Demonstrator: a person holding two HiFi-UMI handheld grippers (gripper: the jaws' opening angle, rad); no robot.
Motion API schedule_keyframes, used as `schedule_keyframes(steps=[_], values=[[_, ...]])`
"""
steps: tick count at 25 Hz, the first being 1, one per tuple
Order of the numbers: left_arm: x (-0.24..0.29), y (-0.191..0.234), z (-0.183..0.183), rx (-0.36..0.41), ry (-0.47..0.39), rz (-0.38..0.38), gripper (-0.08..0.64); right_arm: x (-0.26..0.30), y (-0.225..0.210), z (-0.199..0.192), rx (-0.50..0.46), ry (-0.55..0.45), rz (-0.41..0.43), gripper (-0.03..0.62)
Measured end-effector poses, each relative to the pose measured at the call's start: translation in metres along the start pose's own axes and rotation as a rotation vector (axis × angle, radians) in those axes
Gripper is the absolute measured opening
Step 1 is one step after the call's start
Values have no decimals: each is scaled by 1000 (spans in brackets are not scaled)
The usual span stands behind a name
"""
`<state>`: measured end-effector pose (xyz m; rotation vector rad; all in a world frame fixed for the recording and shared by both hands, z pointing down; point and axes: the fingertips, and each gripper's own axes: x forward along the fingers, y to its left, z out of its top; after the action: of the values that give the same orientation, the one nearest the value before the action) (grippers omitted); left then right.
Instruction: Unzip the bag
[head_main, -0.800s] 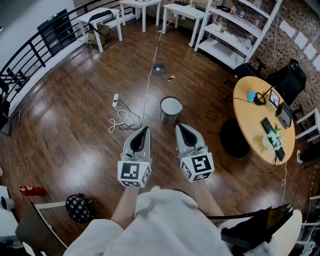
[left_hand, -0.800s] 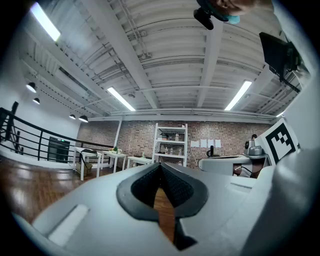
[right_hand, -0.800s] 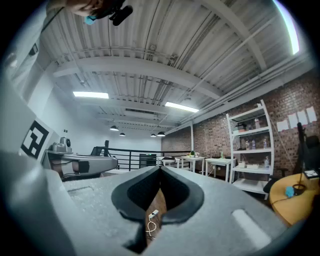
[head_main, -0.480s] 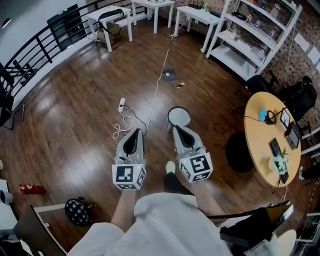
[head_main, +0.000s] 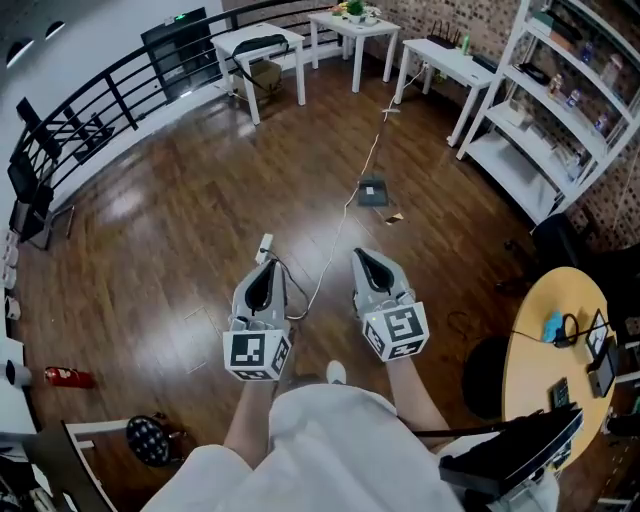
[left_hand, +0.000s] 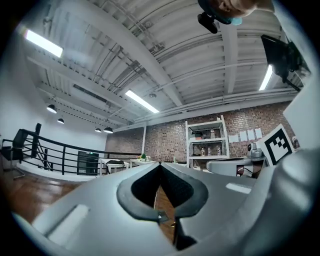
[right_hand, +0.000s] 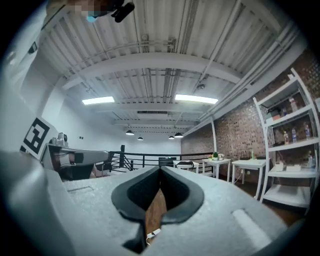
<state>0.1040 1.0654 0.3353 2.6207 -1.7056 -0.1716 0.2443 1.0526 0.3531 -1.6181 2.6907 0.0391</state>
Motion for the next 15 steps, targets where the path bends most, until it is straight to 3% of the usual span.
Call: schedule_keyframes(steps=[9,15], values=[[139,49,-24,-1,50,22,17,134,-42,-32,65,61,108,-9],[275,114,-46,-12,37,8,17,272,-99,-49,44,71,128,-9]])
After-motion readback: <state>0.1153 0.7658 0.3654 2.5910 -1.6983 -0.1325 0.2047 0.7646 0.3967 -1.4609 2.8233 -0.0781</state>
